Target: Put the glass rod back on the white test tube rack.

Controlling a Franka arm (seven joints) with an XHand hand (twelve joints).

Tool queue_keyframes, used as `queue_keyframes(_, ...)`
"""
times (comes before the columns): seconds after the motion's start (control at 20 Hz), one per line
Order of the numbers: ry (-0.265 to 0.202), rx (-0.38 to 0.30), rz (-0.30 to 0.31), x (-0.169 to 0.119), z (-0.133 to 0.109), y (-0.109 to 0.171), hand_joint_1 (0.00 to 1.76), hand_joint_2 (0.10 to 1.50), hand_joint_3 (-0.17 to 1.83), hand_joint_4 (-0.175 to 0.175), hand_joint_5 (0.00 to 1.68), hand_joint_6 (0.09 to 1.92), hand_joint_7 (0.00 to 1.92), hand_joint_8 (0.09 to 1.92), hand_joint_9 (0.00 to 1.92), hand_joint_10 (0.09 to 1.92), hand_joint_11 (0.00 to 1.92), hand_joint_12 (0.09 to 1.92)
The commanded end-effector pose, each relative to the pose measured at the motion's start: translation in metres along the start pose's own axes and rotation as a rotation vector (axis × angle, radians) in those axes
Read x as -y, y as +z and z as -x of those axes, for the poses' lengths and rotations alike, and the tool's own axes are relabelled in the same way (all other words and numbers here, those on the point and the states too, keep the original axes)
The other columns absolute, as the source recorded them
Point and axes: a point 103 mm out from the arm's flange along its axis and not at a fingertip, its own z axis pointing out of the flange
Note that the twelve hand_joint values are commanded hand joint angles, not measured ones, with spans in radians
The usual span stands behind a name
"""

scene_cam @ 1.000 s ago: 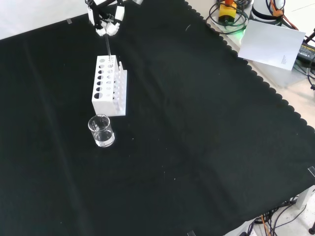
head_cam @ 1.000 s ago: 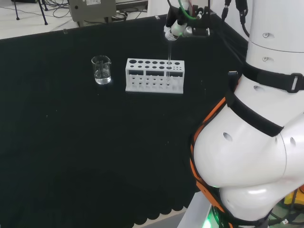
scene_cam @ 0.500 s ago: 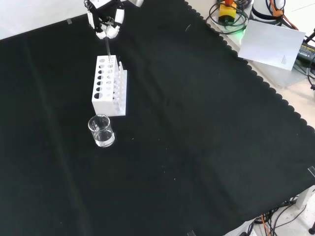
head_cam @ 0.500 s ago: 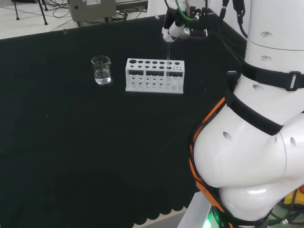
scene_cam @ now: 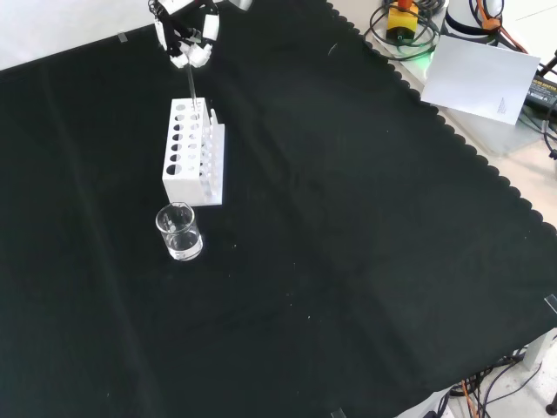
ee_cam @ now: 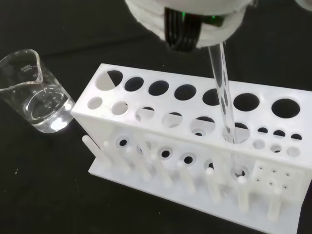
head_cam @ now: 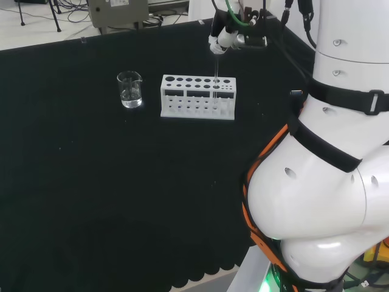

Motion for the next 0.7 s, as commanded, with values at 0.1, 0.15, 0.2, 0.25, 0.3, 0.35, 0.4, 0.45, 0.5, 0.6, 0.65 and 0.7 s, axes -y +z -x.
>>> queue_keyframes(0.1, -0.005, 0.010, -0.036, -0.0016, -0.0018, 0.0030, 1.32, 0.68, 0.60, -0.175, 1.19, 0.57, 1.41, 0.61, 1.90, 0.35, 1.74, 0.57)
queue_keyframes(0.15, -0.004, 0.010, -0.038, -0.0015, -0.0017, 0.0030, 1.32, 0.68, 0.60, -0.175, 1.19, 0.59, 1.42, 0.58, 1.90, 0.35, 1.74, 0.57)
queue_keyframes(0.2, -0.003, 0.010, -0.035, -0.0012, -0.0016, 0.0028, 1.32, 0.68, 0.59, -0.175, 1.18, 0.61, 1.43, 0.55, 1.90, 0.34, 1.75, 0.57)
queue_keyframes(0.25, -0.002, 0.012, -0.034, -0.0008, -0.0016, 0.0026, 1.32, 0.70, 0.57, -0.175, 1.17, 0.62, 1.43, 0.53, 1.91, 0.34, 1.75, 0.56)
queue_keyframes(0.3, 0.001, 0.018, -0.036, -0.0015, -0.0025, 0.0028, 1.32, 0.71, 0.55, -0.175, 1.16, 0.64, 1.44, 0.51, 1.91, 0.33, 1.76, 0.56)
queue_keyframes(0.35, 0.003, 0.022, -0.036, -0.0015, -0.0027, 0.0028, 1.32, 0.72, 0.52, -0.175, 1.14, 0.66, 1.44, 0.49, 1.91, 0.32, 1.76, 0.56)
queue_keyframes(0.4, 0.004, 0.021, -0.034, -0.0012, -0.0022, 0.0025, 1.32, 0.75, 0.48, -0.175, 1.13, 0.69, 1.43, 0.47, 1.92, 0.32, 1.77, 0.56)
queue_keyframes(0.45, 0.003, 0.020, -0.036, -0.0009, -0.0014, 0.0020, 1.32, 0.78, 0.43, -0.175, 1.10, 0.71, 1.43, 0.46, 1.92, 0.33, 1.77, 0.56)
queue_keyframes(0.5, 0.004, 0.025, -0.038, -0.0002, -0.0006, 0.0011, 1.36, 0.72, 0.50, -0.175, 1.06, 0.74, 1.43, 0.43, 1.92, 0.34, 1.78, 0.57)
queue_keyframes(0.6, 0.005, 0.023, -0.034, 0.0020, 0.0013, -0.0013, 1.41, 0.60, 0.65, -0.175, 0.99, 0.78, 1.46, 0.38, 1.92, 0.44, 1.82, 0.61)
queue_keyframes(0.65, 0.006, 0.022, -0.032, 0.0028, 0.0018, -0.0020, 1.42, 0.57, 0.68, -0.175, 0.97, 0.79, 1.46, 0.37, 1.92, 0.49, 1.84, 0.63)
queue_keyframes(0.7, 0.009, 0.027, -0.037, 0.0021, 0.0007, -0.0017, 1.43, 0.56, 0.70, -0.175, 0.95, 0.80, 1.46, 0.36, 1.92, 0.53, 1.86, 0.65)
